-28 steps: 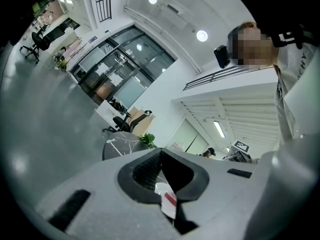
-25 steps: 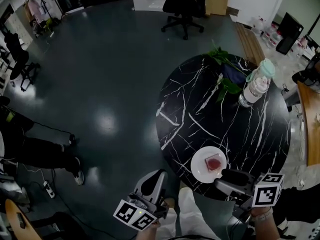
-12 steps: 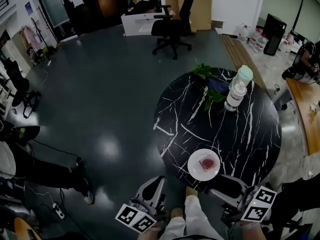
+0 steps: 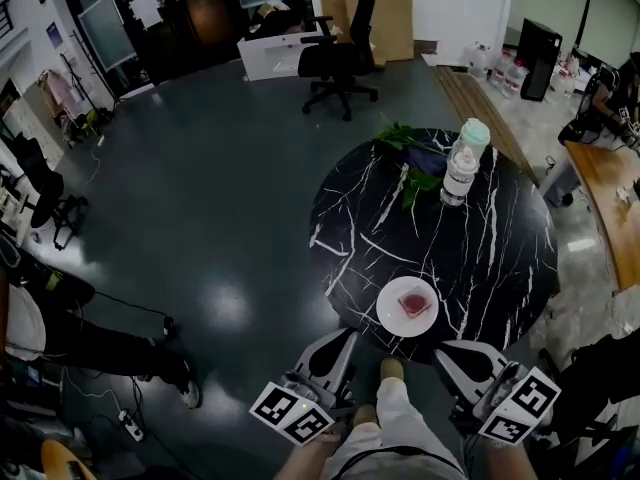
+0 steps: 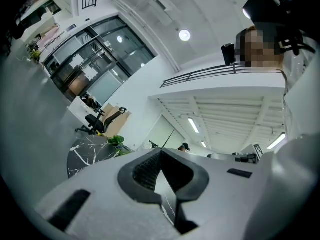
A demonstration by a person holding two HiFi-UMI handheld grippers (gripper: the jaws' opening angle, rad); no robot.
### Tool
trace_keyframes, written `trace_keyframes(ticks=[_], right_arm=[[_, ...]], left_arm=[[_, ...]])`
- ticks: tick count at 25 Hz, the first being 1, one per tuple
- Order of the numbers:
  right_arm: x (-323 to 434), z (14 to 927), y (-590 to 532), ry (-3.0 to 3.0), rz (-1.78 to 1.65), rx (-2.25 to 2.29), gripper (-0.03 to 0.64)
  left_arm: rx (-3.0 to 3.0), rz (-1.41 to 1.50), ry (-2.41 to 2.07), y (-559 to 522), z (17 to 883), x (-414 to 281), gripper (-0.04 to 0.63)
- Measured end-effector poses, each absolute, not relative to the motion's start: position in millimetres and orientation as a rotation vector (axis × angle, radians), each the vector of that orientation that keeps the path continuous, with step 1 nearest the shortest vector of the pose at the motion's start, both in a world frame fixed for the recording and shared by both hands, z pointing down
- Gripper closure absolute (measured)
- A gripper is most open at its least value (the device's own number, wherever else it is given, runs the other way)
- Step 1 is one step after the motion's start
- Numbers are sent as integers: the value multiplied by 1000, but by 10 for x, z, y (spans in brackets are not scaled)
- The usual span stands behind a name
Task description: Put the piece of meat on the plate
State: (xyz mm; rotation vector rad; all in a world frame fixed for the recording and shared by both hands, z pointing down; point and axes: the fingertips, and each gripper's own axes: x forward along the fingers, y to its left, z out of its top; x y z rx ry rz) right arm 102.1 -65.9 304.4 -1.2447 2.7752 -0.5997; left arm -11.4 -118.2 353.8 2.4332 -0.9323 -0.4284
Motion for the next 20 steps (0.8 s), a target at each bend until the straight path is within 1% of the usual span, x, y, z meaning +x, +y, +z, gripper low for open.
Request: trace_keyframes(ticks=[10,20], right_arm=[[956,2736,-498,2782,-318,-1334,606],[1014,2852,-662,2785,-352,-1361,606]], left_arm=[[2507,-451,-868,-1016,3253,-5,586],[2457,-421,-1002,-1146,3408,-473,586]])
